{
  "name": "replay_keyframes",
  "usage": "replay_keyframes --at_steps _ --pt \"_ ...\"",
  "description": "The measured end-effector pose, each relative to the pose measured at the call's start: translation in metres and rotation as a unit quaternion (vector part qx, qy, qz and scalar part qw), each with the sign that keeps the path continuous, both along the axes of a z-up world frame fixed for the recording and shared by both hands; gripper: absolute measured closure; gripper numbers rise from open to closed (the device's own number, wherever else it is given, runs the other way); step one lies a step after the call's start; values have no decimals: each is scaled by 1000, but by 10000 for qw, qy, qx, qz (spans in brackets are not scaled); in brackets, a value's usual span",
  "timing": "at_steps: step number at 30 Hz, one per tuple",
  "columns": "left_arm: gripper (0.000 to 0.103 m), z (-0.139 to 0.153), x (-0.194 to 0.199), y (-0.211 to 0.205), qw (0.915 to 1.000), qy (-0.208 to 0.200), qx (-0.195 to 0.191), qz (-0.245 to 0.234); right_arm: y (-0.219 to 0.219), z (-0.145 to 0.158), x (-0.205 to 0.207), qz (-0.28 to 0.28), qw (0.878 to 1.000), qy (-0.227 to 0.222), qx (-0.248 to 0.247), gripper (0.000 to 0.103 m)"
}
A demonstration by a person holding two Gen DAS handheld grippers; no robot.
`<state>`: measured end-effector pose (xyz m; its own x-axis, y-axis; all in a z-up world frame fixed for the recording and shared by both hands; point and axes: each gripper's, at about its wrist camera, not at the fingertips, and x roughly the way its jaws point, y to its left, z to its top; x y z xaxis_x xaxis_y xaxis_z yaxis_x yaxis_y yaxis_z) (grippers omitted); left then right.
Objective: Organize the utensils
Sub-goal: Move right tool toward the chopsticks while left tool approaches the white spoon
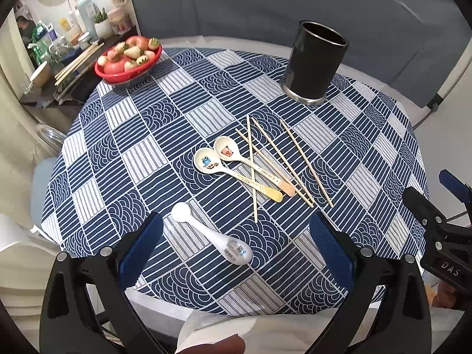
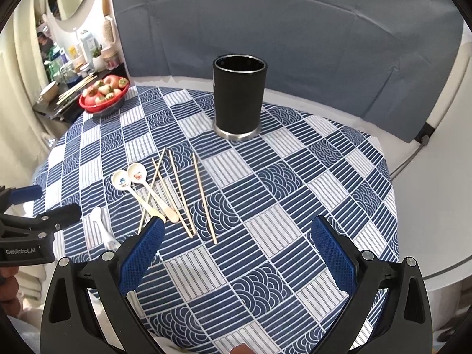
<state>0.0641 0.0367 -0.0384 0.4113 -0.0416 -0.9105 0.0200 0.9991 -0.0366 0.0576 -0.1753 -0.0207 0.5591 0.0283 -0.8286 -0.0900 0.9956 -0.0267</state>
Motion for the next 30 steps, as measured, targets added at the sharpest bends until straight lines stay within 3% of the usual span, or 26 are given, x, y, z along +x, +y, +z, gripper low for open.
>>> replay_keyframes --at_steps 18,30 --pt "6 -41 83 2 9950 962 -185 -201 7 -56 77 -103 9965 822 -110 8" --pt "6 -75 129 2 9916 1264 81 -257 5 -102 127 -76 9909 1298 -349 8"
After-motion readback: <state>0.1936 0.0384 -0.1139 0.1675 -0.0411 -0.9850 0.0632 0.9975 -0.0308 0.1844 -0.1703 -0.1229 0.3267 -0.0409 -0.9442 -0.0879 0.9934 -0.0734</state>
